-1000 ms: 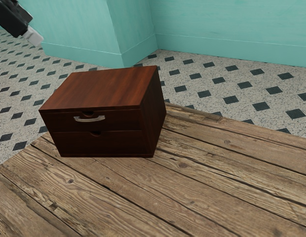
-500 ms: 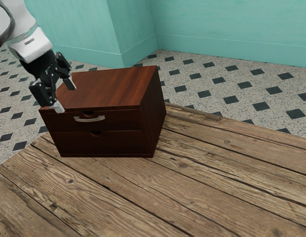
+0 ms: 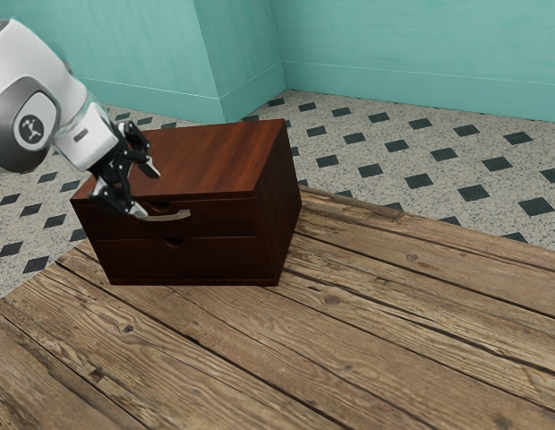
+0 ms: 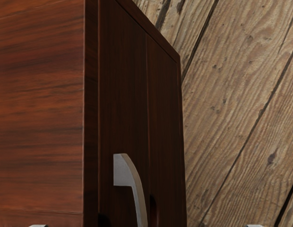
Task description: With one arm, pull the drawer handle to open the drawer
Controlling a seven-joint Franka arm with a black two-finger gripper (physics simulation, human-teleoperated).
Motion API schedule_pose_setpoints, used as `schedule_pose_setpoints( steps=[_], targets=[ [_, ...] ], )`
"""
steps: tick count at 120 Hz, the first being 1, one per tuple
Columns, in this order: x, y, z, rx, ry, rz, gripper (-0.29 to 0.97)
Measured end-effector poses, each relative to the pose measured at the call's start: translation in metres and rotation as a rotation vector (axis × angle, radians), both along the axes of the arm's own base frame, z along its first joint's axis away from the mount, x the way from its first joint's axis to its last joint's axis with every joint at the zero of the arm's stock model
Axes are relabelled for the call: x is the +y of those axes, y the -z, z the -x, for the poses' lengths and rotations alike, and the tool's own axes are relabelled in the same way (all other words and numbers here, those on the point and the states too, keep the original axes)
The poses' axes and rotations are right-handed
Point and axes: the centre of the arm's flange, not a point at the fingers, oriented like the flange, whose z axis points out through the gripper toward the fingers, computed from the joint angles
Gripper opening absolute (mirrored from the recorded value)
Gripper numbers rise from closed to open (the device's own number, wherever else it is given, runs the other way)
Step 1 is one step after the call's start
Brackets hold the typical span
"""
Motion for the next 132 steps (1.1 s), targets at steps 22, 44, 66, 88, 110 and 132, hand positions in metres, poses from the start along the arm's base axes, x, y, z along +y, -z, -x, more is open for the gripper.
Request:
schedule_pose_setpoints(
  steps=[22,44,66,88,110,132],
  targets=[
    [0.012,0.012,0.004,-0.01,-0.033,-0.02,0.39],
    [0.016,0.018,0.005,-0.011,-0.051,-0.042,0.31],
    [0.017,0.03,0.003,-0.004,-0.063,-0.042,0.26],
    [0.017,0.036,0.002,-0.007,-0.072,-0.041,0.24],
    [0.018,0.039,0.0,-0.008,-0.079,-0.04,0.15],
    [0.017,0.045,0.0,0.0,-0.084,-0.035,0.03]
  ],
)
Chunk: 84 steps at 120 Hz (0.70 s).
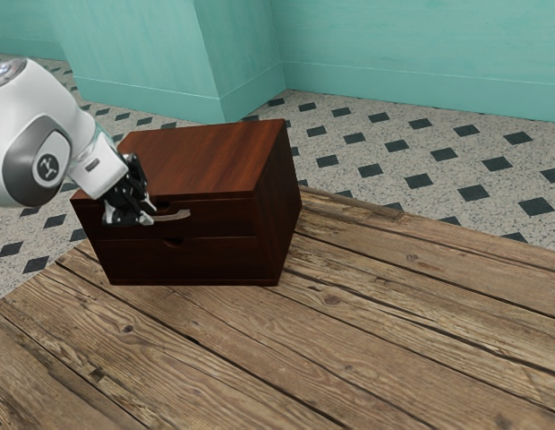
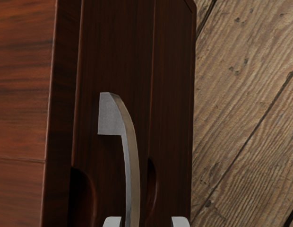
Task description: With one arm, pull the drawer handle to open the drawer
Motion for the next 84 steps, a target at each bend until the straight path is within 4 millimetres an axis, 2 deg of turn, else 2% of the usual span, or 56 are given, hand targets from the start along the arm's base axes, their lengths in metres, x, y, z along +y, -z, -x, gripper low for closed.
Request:
schedule_pose_setpoints(
  steps=[84],
  targets=[
    [0.0,0.014,-0.008,0.011,-0.005,0.003,0.08]
  ],
)
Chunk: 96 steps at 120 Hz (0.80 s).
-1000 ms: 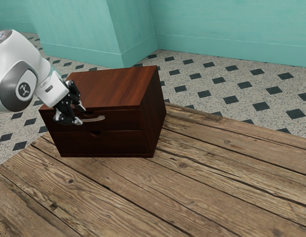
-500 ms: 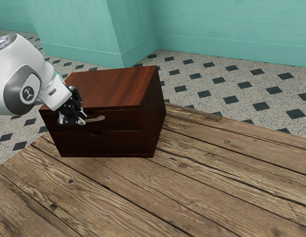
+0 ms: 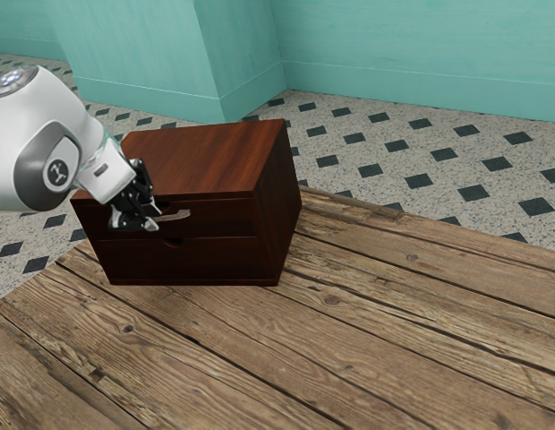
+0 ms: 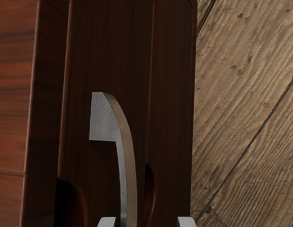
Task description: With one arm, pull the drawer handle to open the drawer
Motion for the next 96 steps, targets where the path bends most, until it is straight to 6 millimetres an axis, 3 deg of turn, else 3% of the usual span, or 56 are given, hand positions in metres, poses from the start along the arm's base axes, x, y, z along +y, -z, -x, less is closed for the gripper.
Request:
schedule_pose_setpoints(
  steps=[54,96],
  targets=[
    [-0.005,0.008,0.0,0.012,0.006,0.008,0.01],
    [-0.012,0.01,0.016,0.019,0.011,0.017,0.0]
  ],
)
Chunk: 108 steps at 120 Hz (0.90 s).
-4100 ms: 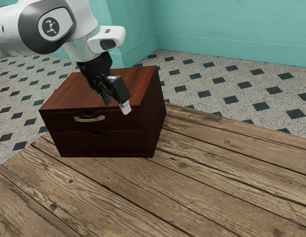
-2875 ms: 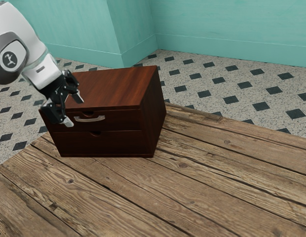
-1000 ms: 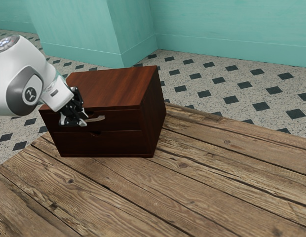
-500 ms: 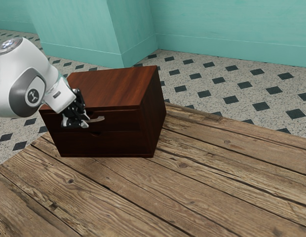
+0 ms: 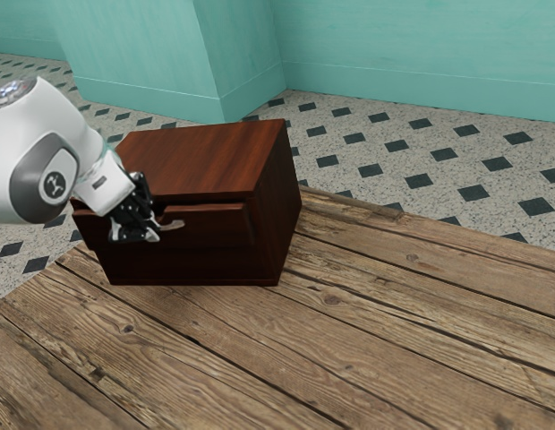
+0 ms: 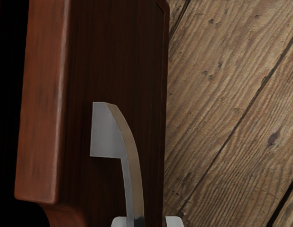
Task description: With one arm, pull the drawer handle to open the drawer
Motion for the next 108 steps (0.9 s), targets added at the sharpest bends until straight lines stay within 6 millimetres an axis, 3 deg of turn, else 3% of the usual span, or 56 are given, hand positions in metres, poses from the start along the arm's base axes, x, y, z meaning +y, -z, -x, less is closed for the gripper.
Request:
schedule_pose_setpoints(
  steps=[108],
  targets=[
    [-0.02,0.002,0.063,-0.004,0.015,0.019,0.0]
  ],
)
